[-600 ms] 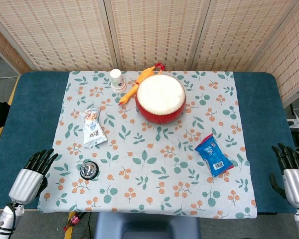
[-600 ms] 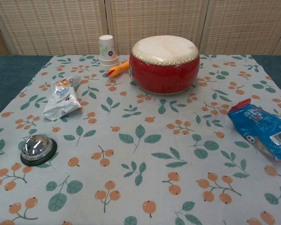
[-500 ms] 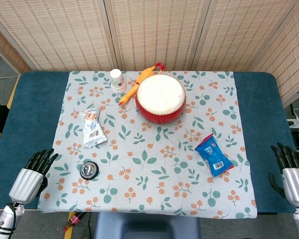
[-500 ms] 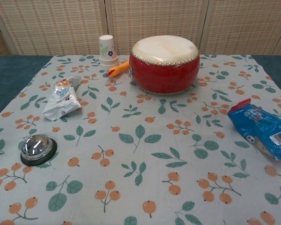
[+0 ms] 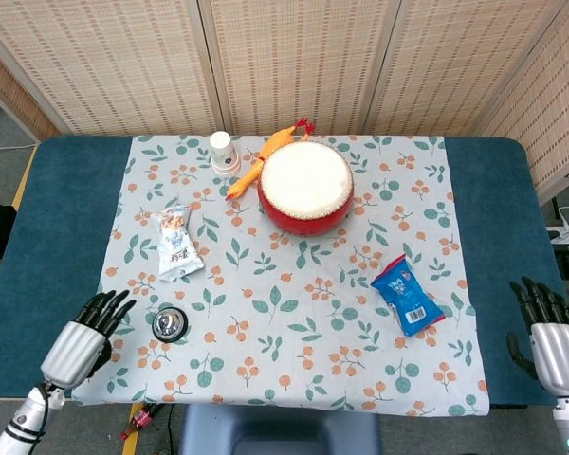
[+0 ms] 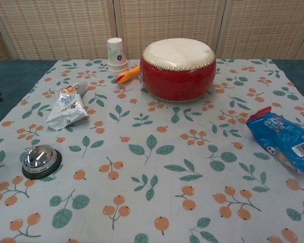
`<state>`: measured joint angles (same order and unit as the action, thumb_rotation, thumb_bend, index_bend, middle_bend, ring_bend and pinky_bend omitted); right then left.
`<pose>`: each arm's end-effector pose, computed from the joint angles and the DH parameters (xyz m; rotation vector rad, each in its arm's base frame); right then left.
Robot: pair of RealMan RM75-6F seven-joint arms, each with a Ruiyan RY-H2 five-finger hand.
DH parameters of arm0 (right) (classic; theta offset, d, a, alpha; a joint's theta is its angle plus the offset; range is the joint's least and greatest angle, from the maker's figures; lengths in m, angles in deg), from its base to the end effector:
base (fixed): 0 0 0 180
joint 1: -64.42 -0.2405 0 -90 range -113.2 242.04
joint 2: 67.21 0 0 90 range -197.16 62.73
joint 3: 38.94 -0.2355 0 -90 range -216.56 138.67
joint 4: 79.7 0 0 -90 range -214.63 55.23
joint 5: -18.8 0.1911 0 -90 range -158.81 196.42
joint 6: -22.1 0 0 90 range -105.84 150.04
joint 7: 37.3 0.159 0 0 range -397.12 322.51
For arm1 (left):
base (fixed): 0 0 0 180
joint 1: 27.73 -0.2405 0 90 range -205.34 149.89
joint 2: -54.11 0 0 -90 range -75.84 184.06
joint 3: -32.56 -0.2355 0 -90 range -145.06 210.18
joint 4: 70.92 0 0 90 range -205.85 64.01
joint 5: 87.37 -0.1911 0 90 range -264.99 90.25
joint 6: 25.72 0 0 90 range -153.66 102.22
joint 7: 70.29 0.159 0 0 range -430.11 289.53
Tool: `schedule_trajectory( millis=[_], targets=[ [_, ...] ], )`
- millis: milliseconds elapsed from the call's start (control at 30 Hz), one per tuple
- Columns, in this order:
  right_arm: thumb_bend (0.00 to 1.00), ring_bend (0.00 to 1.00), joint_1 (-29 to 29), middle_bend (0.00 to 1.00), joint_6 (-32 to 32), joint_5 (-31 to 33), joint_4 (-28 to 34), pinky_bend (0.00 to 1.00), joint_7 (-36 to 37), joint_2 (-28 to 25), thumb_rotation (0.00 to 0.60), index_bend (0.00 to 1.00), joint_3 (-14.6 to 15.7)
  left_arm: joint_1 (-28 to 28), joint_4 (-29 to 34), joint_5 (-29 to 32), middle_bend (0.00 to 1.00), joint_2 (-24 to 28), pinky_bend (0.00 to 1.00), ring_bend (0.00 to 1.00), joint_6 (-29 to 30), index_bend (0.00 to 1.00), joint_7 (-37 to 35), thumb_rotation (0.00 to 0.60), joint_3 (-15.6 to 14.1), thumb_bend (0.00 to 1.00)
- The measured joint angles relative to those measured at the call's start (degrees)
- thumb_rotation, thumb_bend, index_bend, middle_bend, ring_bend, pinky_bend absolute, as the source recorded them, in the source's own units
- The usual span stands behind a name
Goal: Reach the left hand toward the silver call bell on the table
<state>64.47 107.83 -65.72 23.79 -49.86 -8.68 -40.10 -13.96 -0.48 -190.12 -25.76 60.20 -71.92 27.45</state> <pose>-0.2764 -0.1616 0.1778 1.3813 -0.8903 0.7240 -0.2628 0.2045 0.0760 -1.8364 -0.6848 -1.0215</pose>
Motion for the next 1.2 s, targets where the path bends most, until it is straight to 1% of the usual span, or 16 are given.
schedule_trajectory(
  millis=[167, 367, 467, 667, 800, 967, 1133, 1200],
  targets=[
    [0.43, 0.00, 0.2, 0.00, 0.0, 0.2, -0.1, 0.10, 0.4, 0.0, 0.600, 0.00, 0.1, 2.1, -2.1, -1.3, 0.00, -5.0, 0.08, 0.00, -1.5, 0.00, -1.6, 0.600, 0.0, 1.00],
    [0.43, 0.00, 1.2, 0.00, 0.9, -0.9, -0.2, 0.10, 0.9, -0.3, 0.600, 0.00, 1.0, 5.2, -6.1, -0.6, 0.00, -12.9, 0.08, 0.00, -5.5, 0.00, -2.7, 0.600, 1.2, 1.00],
    [0.43, 0.00, 1.5, 0.00, 1.2, -1.2, -0.2, 0.10, 1.6, -0.6, 0.600, 0.00, 1.2, 6.4, -9.7, -0.1, 0.00, -16.3, 0.08, 0.00, -7.1, 0.00, -4.0, 0.600, 1.6, 1.00],
    [0.43, 0.00, 0.9, 0.00, 0.5, -0.7, 0.0, 0.10, 1.9, -0.9, 0.600, 0.00, 0.6, 7.4, -18.8, 0.5, 0.00, -22.1, 0.08, 0.00, -7.8, 0.00, -7.9, 0.600, 1.4, 1.00],
    [0.43, 0.00, 0.5, 0.00, 0.2, -0.4, 0.2, 0.10, 1.9, -1.0, 0.600, 0.00, 0.1, 7.6, -22.6, 1.0, 0.00, -24.3, 0.08, 0.00, -8.2, 0.00, -10.1, 0.600, 1.0, 1.00],
    [0.43, 0.00, -0.3, 0.00, -0.7, 0.5, 0.2, 0.10, 1.4, -0.8, 0.600, 0.00, -0.6, 7.2, -28.5, 2.6, 0.00, -27.0, 0.08, 0.00, -10.4, 0.00, -14.0, 0.600, 0.1, 1.00],
    [0.43, 0.00, 0.2, 0.00, -0.3, -0.1, 0.2, 0.10, 1.3, -0.8, 0.600, 0.00, 0.0, 6.8, -34.1, 3.6, 0.00, -29.9, 0.08, 0.00, -11.5, 0.00, -18.0, 0.600, -0.8, 1.00],
    [0.43, 0.00, 0.3, 0.00, -0.2, -0.2, 0.1, 0.10, 1.3, -0.7, 0.600, 0.00, 0.1, 6.7, -35.4, 3.7, 0.00, -30.4, 0.08, 0.00, -11.1, 0.00, -18.9, 0.600, -0.9, 1.00]
  ],
)
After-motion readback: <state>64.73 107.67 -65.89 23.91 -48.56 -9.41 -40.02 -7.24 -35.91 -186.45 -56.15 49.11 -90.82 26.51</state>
